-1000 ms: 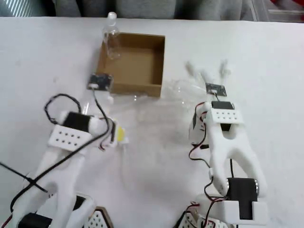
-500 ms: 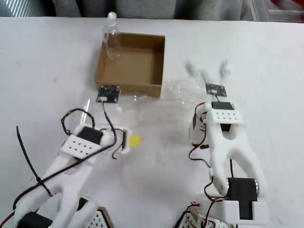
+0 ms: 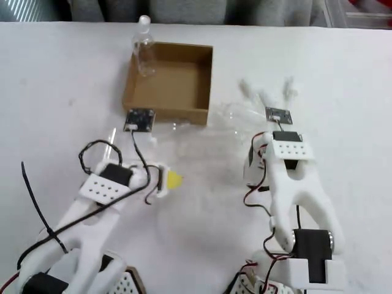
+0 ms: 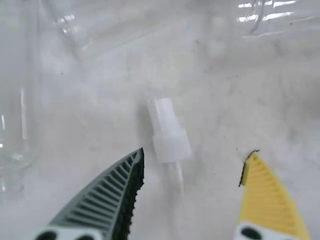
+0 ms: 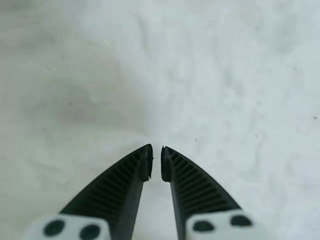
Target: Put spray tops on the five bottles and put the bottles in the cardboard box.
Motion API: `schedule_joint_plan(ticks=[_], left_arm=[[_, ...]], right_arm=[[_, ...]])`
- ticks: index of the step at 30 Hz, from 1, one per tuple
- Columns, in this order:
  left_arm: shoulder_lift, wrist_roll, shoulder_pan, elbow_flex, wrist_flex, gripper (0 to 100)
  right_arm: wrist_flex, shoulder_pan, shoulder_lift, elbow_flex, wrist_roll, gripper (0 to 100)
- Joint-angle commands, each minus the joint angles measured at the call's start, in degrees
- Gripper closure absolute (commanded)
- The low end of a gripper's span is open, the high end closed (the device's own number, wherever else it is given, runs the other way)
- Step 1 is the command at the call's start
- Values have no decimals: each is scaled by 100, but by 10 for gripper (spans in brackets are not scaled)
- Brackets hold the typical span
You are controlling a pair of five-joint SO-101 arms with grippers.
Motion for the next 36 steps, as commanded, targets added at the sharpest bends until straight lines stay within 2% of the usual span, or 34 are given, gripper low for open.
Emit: schedule_joint_plan(ticks=[1, 6, 16, 19, 21, 25, 36], left_arm=[[514, 62, -75, -440, -35, 689], [1420, 53, -75, -1011, 316, 688], [2246, 53, -66, -1196, -202, 691], [2492, 53, -75, -1451, -141, 692], [2633, 35, -57, -1565, -141, 722], [2844, -9, -66, -1741, -167, 871], [2642, -985, -40, -1749, 343, 869]], right_arm=[[-66, 22, -180, -18, 62, 982], [-66, 22, -180, -18, 62, 982], [-66, 22, -180, -18, 62, 982], [-66, 22, -180, -18, 62, 982], [-66, 22, -180, -18, 62, 982], [-66, 22, -180, -18, 62, 982], [-66, 22, -171, -18, 62, 982]])
